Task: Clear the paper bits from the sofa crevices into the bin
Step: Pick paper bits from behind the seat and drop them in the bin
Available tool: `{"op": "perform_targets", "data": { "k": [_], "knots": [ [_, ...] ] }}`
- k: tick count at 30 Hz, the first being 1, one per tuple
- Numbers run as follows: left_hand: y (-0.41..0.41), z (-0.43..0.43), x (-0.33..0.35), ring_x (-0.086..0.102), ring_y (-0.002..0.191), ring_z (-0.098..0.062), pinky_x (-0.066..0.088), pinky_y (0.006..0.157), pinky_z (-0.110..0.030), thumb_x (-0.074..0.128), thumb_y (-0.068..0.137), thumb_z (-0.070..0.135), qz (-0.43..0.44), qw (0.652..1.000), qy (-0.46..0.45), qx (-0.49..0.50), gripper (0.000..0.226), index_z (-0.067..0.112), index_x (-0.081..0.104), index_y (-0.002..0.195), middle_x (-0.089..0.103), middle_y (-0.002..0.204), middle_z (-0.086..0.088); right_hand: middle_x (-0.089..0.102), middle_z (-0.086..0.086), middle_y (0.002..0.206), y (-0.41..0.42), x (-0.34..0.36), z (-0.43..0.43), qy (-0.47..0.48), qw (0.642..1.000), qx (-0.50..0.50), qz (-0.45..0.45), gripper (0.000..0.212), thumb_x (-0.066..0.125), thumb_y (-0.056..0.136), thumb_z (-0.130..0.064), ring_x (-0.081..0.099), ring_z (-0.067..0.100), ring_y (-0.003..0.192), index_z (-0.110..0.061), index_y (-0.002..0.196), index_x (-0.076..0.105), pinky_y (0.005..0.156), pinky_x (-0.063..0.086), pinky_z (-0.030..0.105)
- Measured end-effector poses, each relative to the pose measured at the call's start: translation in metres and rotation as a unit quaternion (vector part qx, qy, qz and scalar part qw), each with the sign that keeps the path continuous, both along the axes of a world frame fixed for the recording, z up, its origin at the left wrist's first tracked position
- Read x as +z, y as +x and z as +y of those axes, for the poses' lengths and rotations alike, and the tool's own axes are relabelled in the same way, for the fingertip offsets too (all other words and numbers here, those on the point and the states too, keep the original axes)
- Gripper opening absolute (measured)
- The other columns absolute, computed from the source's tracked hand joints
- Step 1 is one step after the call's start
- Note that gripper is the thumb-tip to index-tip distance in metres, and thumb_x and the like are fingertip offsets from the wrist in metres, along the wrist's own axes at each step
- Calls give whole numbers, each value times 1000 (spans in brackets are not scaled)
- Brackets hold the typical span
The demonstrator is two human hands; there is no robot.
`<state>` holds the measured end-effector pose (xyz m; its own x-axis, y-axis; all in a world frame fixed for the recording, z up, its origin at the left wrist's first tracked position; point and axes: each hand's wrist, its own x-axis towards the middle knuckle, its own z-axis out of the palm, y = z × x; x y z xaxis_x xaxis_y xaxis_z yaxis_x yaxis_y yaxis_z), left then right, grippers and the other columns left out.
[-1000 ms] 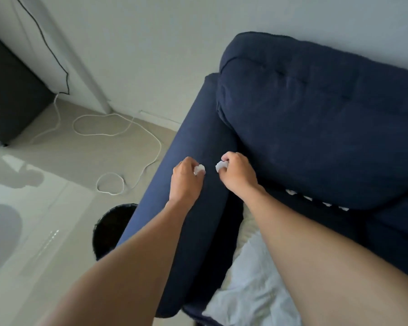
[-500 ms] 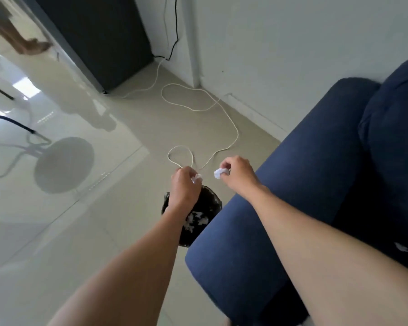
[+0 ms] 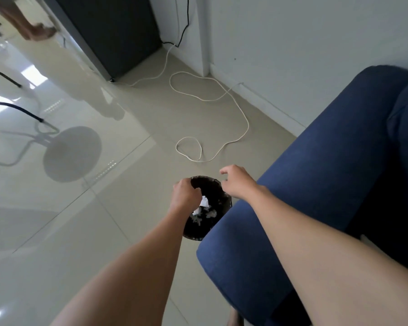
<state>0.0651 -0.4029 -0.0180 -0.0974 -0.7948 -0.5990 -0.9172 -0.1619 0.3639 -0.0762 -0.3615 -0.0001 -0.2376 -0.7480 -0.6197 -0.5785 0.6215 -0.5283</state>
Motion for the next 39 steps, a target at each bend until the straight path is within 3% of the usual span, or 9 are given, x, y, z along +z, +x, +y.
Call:
{"op": "perform_targets", "data": {
  "k": [2,3,6,7,9,16,23,28,39],
  "knots": [
    [-13,4,9,54,117,-31,45,89,-34,51,92,24,-12,999,-7,-38,36,7,57,123,60,126,-13,54,16,134,-14,3,6,-14,1000,-15,8,48,40,94,-9,52,19,70,-9,142,43,73,43,30],
    [-21,6,14,52,122,-30,45,92,-35,50,93,27,-18,998,-12,-59,40,10,54,129,58,131,-11,55,16,133,-21,5,9,-21,999,-24,14,48,40,95,-11,49,18,68,-10,144,41,72,41,30],
    [-52,13,30,47,131,-26,43,99,-38,49,95,33,-19,993,-25,-115,49,18,45,141,50,142,-7,47,14,144,-44,15,24,-39,998,-43,37,49,39,96,-12,55,28,112,-10,145,38,88,46,36],
    [-64,17,33,47,132,-25,42,101,-38,49,95,35,-16,991,-28,-133,51,19,42,143,48,144,-6,37,12,152,-52,19,32,-44,997,-52,44,49,39,97,-13,47,28,129,-10,146,37,100,43,38],
    [-91,30,40,48,131,-24,43,100,-37,49,95,37,-10,985,-32,-167,53,21,40,145,49,144,-4,22,6,160,-72,23,51,-51,994,-80,58,50,39,97,-15,32,28,142,-12,147,35,112,35,43],
    [-183,95,48,64,107,-27,53,89,-39,48,92,40,23,965,-25,-261,51,25,44,141,59,131,-4,16,6,162,-147,27,137,-57,975,-201,70,51,40,98,-24,24,26,147,-10,147,34,118,26,43],
    [-270,182,47,30,144,-22,34,111,-40,50,96,35,55,905,-68,-416,52,18,42,144,41,151,-4,20,7,161,-212,27,241,-64,945,-300,110,48,45,98,-28,30,27,144,-8,141,41,114,32,43],
    [-316,244,44,25,146,-23,27,115,-38,50,96,33,46,869,-65,-488,53,15,41,145,38,153,-7,20,8,161,-248,19,313,-63,923,-356,132,43,45,97,-23,30,27,144,-7,137,45,111,33,42],
    [-389,355,4,19,148,-25,24,117,-39,49,96,36,12,831,-15,-557,55,17,37,147,31,156,-6,24,11,159,-294,-19,450,-3,898,-428,100,45,47,97,-22,33,29,142,-8,139,43,109,35,44]
  ]
}}
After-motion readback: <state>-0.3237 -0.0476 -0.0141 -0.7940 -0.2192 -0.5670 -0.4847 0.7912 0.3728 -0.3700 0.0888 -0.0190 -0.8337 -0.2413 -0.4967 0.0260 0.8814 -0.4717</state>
